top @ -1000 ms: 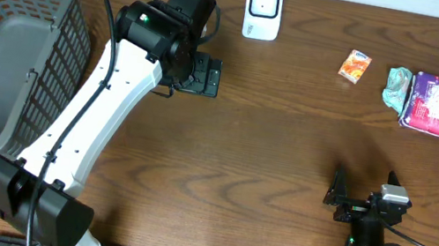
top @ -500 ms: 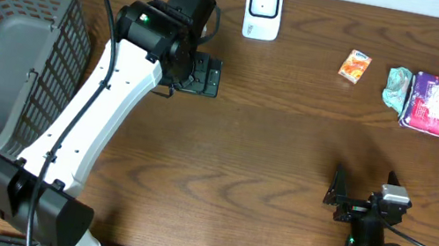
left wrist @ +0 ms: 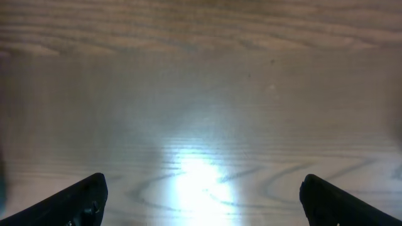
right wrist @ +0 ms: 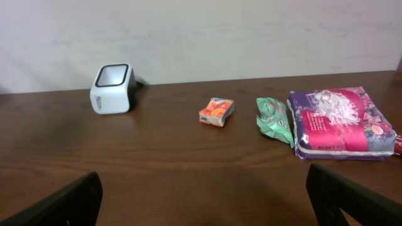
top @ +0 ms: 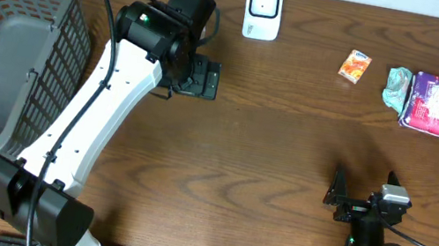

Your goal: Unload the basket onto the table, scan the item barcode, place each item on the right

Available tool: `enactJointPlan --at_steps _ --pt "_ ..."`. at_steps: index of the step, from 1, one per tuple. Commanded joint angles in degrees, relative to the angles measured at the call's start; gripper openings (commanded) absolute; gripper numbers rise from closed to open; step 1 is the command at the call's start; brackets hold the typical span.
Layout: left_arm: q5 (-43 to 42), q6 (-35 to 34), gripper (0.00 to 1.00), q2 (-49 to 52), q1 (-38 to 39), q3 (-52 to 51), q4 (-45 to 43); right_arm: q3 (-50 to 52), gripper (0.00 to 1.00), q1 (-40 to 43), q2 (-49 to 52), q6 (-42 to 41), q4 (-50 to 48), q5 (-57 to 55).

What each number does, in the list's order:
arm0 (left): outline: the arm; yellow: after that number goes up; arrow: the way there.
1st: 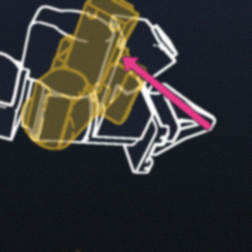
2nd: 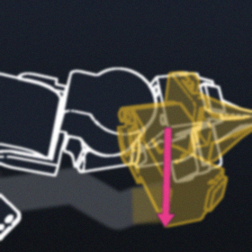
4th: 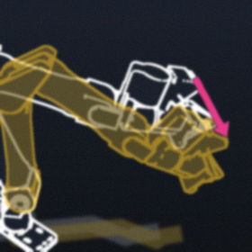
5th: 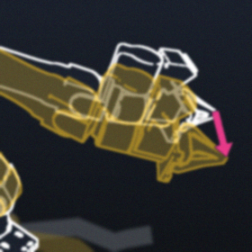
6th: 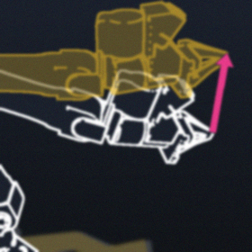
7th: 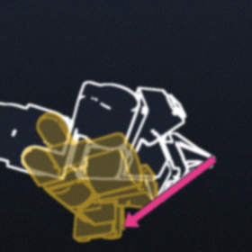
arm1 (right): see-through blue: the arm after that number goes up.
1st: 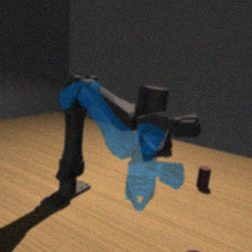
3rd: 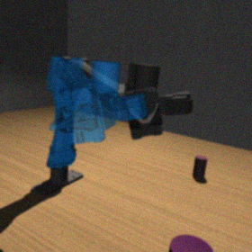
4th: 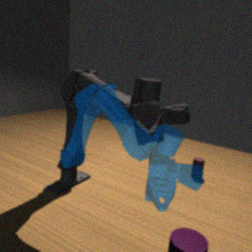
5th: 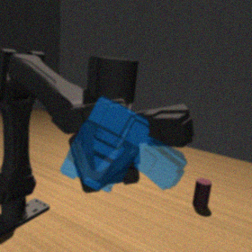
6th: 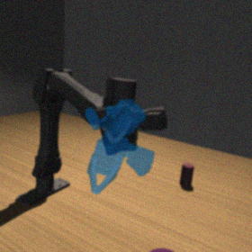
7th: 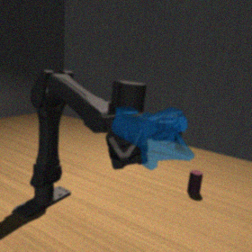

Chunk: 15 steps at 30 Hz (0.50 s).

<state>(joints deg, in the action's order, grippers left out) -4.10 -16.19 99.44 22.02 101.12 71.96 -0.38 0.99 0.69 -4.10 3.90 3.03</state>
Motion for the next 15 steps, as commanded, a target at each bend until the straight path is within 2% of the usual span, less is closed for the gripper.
enactJointPlan --at_steps 1,6,9,15 --pt "2.2 1.2 0.98 -1.6 -0.1 -0.1 -0.2 0.1 0.99 0.2 -0.4 -0.8 0.2 0.3" --pt "2.1 2.5 0.98 -6.5 -0.1 -4.0 -6.7 0.1 0.99 0.2 -0.4 -0.8 0.2 0.3" --pt "2.0 5.4 0.98 -12.1 -0.1 -11.6 -13.3 0.1 0.99 0.2 -0.4 -0.8 0.2 0.3" --pt "2.0 7.1 0.98 -27.5 -0.2 -32.0 -26.4 0.1 0.99 0.2 -0.4 -0.8 0.2 0.3"
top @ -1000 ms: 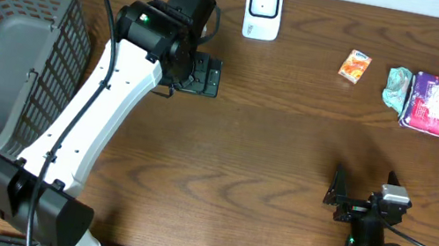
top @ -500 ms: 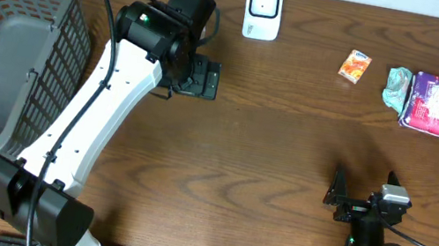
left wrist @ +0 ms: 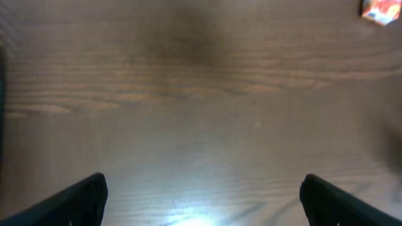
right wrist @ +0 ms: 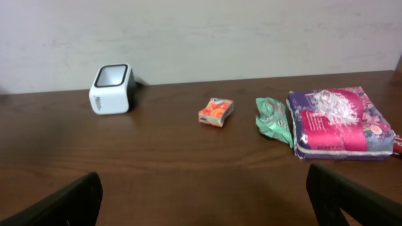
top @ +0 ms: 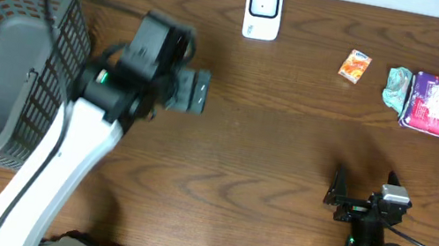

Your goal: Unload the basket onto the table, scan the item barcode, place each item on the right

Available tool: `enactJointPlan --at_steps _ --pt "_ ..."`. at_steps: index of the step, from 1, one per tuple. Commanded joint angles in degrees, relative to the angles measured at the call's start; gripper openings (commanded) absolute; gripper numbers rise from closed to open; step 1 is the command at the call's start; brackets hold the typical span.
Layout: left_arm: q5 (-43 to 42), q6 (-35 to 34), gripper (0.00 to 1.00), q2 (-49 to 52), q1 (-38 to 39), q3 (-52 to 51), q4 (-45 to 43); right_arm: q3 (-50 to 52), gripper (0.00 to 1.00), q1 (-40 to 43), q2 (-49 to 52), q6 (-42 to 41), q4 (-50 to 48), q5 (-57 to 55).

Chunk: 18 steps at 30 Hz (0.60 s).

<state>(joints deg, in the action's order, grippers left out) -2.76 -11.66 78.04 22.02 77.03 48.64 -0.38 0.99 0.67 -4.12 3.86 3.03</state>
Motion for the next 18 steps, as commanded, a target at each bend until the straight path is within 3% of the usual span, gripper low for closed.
enactJointPlan --at_steps 1,5,12,18 --pt "0.6 3.1 0.98 -9.4 -0.6 -12.1 -5.9 0.1 0.99 0.2 -0.3 -0.7 0.2 0.3" --pt "-1.2 3.1 0.98 -20.3 -3.7 -25.4 -15.7 0.1 0.99 0.2 -0.3 -0.7 0.2 0.3" --pt "-13.8 6.8 0.98 -40.1 -13.5 -46.4 -34.1 0.1 0.99 0.2 -0.3 -0.7 0.2 0.3" --pt "-13.9 6.8 0.98 -57.6 -18.4 -58.9 -38.8 0.1 0.99 0.2 -0.3 -0.7 0.2 0.3"
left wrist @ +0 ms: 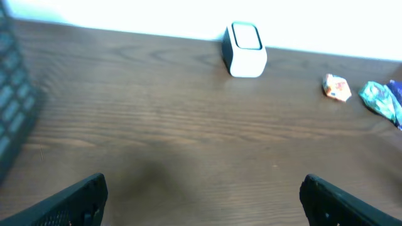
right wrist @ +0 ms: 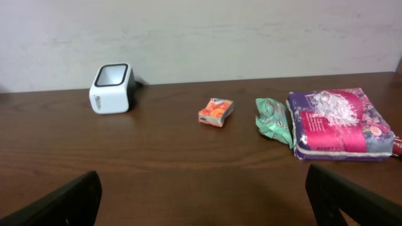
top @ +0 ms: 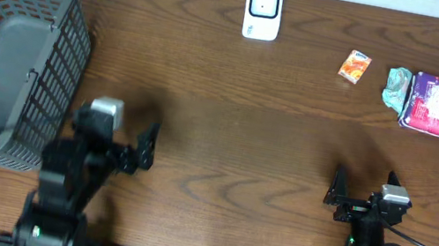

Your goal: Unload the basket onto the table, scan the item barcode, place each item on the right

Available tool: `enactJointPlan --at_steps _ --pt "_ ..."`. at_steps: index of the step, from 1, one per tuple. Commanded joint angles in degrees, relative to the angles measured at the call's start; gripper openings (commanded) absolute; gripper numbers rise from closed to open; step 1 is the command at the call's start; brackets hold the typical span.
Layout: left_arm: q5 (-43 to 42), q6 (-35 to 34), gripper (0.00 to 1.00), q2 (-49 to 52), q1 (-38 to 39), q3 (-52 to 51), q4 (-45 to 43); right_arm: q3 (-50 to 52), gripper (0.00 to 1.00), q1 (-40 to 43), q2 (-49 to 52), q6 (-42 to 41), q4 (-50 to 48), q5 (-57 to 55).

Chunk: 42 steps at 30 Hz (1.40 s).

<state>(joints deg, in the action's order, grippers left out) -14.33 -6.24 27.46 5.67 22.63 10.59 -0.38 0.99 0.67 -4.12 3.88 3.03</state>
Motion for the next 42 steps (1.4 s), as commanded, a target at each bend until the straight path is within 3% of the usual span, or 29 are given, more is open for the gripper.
enactJointPlan --at_steps 1,9,26,38,42 --pt "-2.4 1.3 0.98 -9.3 -2.6 -5.9 -0.7 0.1 0.99 0.2 -0.3 -0.7 0.2 0.3" --pt "-2.4 2.6 0.98 -16.6 -3.9 -12.3 -0.9 0.1 0.99 0.2 -0.3 -0.7 0.2 0.3" --pt "-1.5 6.3 0.98 -27.4 -4.8 -22.4 -19.2 0.1 0.99 0.2 -0.3 -0.7 0.2 0.3" --pt "-1.2 11.8 0.98 -27.4 -4.7 -22.4 -7.6 0.1 0.99 0.2 -0.3 -0.7 0.2 0.3" --pt "5.9 11.3 0.98 -27.4 -4.7 -22.4 -7.1 0.1 0.99 0.2 -0.3 -0.7 0.2 0.3"
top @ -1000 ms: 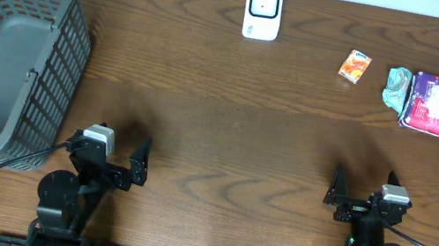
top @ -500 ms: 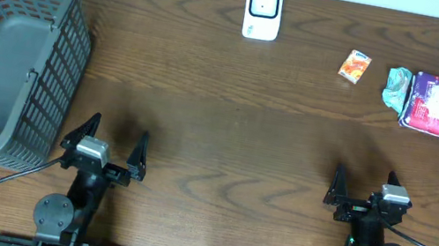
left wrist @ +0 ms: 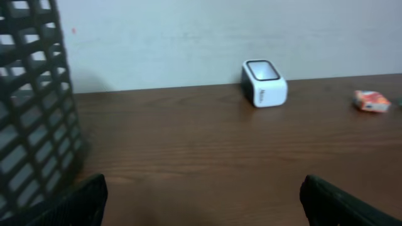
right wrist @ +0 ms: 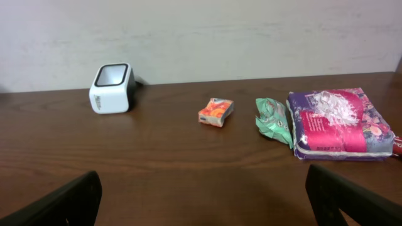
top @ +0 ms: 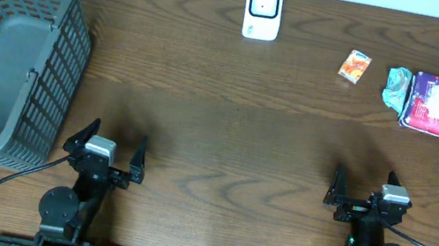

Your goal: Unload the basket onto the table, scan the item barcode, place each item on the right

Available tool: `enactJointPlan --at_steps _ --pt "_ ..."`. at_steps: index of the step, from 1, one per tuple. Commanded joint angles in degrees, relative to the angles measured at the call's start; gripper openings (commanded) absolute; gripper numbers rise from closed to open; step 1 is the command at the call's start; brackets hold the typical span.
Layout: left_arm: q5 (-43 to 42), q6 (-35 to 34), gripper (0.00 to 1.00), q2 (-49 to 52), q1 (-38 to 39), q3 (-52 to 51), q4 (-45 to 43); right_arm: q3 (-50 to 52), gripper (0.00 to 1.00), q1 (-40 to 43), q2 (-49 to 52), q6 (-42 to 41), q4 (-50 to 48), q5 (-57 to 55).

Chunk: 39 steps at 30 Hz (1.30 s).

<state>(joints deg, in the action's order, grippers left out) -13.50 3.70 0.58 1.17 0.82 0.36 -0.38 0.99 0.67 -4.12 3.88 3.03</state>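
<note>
The white barcode scanner [top: 263, 9] stands at the table's far edge, also seen as scanner [left wrist: 264, 83] and scanner [right wrist: 112, 88]. At far right lie a small orange packet [top: 355, 66] [right wrist: 216, 112], a green packet [top: 397, 87] [right wrist: 272, 121] and a purple package [top: 435, 105] [right wrist: 342, 123]. My left gripper [top: 111, 144] [left wrist: 204, 201] sits folded at the front left, open and empty. My right gripper [top: 362, 195] [right wrist: 204, 201] sits at the front right, open and empty. Both are far from the items.
A large grey mesh basket [top: 1, 42] fills the left side of the table; its wall [left wrist: 31, 107] is close on the left gripper's left. A pale wall runs behind the table's far edge.
The left arm has drawn further back and down to the front edge. Its wrist camera now looks level across the table at the scanner and basket. The right arm and items are unchanged.
The left arm was first stretched out with its open gripper over bare table left of the scanner. It then stood nearer the basket, then near the front left, and is now folded at the front edge. It held nothing throughout. The right arm never moved.
</note>
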Motion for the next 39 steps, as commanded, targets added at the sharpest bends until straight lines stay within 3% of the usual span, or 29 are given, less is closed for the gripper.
enactJointPlan --at_steps 1,6,39 --pt "6.5 1.0 0.98 -0.5 -0.2 -0.6 3.3 0.1 0.99 0.2 -0.3 -0.7 0.2 0.3" --pt "14.3 -1.0 0.98 -0.5 -0.2 -0.6 3.9 0.1 0.99 0.2 -0.3 -0.7 0.2 0.3" --pt "13.8 -1.0 0.98 -0.5 -0.2 -0.6 3.9 0.1 0.99 0.2 -0.3 -0.7 0.2 0.3"
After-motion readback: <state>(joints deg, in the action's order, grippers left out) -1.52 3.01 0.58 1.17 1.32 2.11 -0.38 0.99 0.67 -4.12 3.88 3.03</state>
